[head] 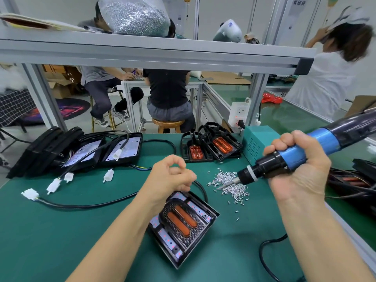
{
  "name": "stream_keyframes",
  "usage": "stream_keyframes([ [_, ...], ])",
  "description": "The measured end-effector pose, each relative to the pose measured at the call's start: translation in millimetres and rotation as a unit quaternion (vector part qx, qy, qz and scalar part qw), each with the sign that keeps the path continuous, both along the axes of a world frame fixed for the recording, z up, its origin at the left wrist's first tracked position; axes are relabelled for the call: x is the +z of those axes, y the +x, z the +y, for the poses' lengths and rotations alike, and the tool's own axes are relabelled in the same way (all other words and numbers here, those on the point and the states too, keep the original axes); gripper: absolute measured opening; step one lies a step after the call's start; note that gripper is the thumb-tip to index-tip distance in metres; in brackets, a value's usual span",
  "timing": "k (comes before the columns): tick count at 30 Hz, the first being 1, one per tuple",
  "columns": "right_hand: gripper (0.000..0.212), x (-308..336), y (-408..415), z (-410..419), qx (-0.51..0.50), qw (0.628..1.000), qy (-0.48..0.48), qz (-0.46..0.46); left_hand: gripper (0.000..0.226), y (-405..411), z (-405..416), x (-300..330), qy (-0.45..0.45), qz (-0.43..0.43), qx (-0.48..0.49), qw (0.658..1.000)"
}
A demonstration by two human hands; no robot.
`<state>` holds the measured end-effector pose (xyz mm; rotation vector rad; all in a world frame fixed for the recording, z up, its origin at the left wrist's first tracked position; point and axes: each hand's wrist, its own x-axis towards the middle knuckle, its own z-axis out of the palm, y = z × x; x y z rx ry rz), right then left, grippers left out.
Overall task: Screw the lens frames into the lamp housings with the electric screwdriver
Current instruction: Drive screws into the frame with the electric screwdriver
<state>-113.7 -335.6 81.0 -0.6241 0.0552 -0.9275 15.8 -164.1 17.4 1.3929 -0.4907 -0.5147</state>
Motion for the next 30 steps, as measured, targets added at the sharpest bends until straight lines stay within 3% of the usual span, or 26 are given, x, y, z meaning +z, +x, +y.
stream_keyframes([
  [3,0.014,1,9,14,0.024,0.999,-0.004,-0.024,0.036,-13,16,-1,-0.047,0.02,-0.027,0.998],
  [9,0.01,5,20,37,0.052,0.998,-0.02,-0.041,0.025,-24,36,-3,-0.105,0.014,-0.029,0.994],
  [30,0.011,10,20,58,0.059,0.996,-0.066,-0.024,0.023,-33,43,-9,-0.122,0.003,-0.031,0.992],
])
